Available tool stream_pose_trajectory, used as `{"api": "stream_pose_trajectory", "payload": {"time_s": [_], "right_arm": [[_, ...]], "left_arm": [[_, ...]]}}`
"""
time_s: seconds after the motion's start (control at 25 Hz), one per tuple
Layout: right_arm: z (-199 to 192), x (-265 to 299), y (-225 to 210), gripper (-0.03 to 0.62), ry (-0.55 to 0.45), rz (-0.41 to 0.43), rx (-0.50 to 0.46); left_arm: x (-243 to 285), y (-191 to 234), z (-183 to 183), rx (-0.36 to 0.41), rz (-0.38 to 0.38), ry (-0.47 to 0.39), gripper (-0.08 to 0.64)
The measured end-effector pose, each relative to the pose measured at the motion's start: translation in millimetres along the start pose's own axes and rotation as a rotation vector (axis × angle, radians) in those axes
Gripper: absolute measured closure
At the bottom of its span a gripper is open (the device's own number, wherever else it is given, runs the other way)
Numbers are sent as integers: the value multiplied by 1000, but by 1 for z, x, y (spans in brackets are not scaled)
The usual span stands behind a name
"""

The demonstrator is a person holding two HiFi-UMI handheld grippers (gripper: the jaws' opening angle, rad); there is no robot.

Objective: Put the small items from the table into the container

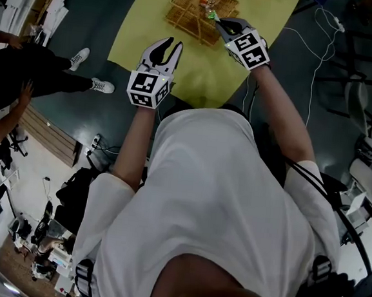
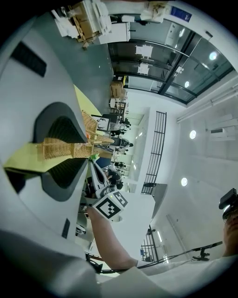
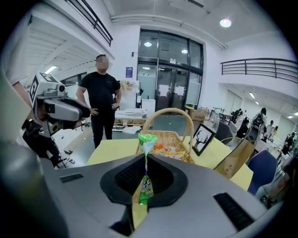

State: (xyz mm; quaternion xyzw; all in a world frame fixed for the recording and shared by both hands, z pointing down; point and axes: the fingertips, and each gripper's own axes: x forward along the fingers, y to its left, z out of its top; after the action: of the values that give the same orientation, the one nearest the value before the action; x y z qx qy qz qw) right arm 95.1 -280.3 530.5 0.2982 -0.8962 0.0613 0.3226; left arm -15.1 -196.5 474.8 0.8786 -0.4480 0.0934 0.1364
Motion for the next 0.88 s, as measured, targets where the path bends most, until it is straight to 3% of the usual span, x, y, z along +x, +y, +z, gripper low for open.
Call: {"api": "stream_pose_trajectory", "payload": {"time_s": [0.36, 0.72, 0.76, 0.84, 0.88], "right_arm": [[29, 35, -30, 566, -84, 2, 114], [36, 52, -24, 565, -92, 34, 133], [35, 52, -23, 556, -94, 37, 130], [32, 53, -21, 450, -89, 42, 134], [30, 54, -20, 434, -84, 42, 136]], "left_arm": [[-5, 25, 10, -16, 33, -19, 471], [-14, 35, 11, -23, 52, -20, 470], [-15, 35, 10, -23, 53, -19, 471], [-16, 32, 9, -24, 53, -17, 471], [-16, 32, 9, -25, 52, -16, 471]]}}
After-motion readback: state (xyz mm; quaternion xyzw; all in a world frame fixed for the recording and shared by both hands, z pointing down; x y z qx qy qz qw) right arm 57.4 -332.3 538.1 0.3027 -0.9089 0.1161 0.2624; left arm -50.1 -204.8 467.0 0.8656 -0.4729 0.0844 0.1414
